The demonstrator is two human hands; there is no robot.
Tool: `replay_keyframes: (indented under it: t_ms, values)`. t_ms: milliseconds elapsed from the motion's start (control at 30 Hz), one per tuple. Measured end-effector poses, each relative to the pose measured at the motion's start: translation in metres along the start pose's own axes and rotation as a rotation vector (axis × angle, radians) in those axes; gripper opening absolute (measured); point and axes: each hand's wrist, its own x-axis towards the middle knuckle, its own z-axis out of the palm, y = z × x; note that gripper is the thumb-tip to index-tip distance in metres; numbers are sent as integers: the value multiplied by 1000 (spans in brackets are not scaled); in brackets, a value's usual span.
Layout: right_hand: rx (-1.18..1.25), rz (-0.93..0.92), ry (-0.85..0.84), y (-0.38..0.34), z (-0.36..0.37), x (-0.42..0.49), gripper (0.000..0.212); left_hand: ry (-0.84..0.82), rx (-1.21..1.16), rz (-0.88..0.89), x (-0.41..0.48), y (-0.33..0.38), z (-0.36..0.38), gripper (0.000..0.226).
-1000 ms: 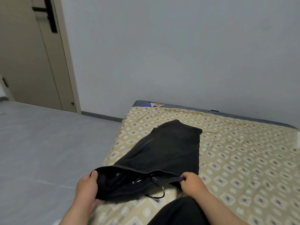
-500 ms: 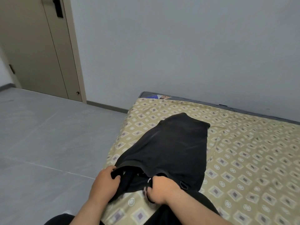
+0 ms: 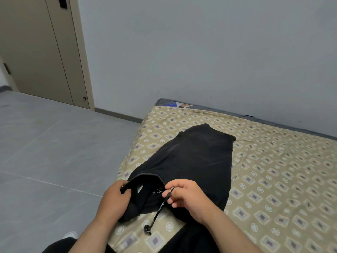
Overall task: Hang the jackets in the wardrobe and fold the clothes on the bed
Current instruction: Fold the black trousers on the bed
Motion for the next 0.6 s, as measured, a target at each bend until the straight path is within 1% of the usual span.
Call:
replay_keyframes:
  t_ms: [33, 100, 133, 167, 200, 233, 267, 300, 333, 400, 433, 467, 500, 600]
  values:
    - [134, 49, -64, -2, -4, 0, 32, -5, -7, -7, 0, 0, 0, 29]
    - [313, 95, -175, -5, -9, 0, 40, -24, -5, -16, -1, 2, 1, 23]
    - [373, 101, -218, -6, -11, 1, 44, 3, 37, -13, -2, 3, 2, 17]
    - [427, 103, -246, -6, -12, 1, 48, 77, 114, 13, -3, 7, 2, 20]
    - [477, 99, -262, -6, -13, 2, 52, 171, 168, 106, -7, 12, 2, 30]
    - [525, 95, -269, -6, -14, 2, 55, 222, 178, 266, -13, 21, 1, 35]
    - [571, 91, -272, -5, -15, 4, 57, 204, 169, 432, -19, 30, 2, 37]
    - [615, 90, -271, -5, -16, 5, 59, 109, 153, 531, -26, 39, 5, 39]
    - [658, 88, -271, -5, -17, 6, 60, -30, 124, 554, -33, 46, 10, 39]
    - [716, 82, -262, -6, -20, 9, 57, -352, -8, 380, -46, 57, 22, 31]
    - [740, 77, -250, -5, -21, 10, 55, -450, -97, 281, -48, 58, 29, 23]
    - [767, 76, -230, -5, -23, 11, 53, -493, -174, 200, -48, 58, 33, 18]
    - [798, 77, -208, -5, -24, 12, 52, -501, -222, 143, -47, 57, 34, 20]
    - [864, 90, -88, -3, -27, 18, 50, -461, -381, 16, -34, 51, 24, 30]
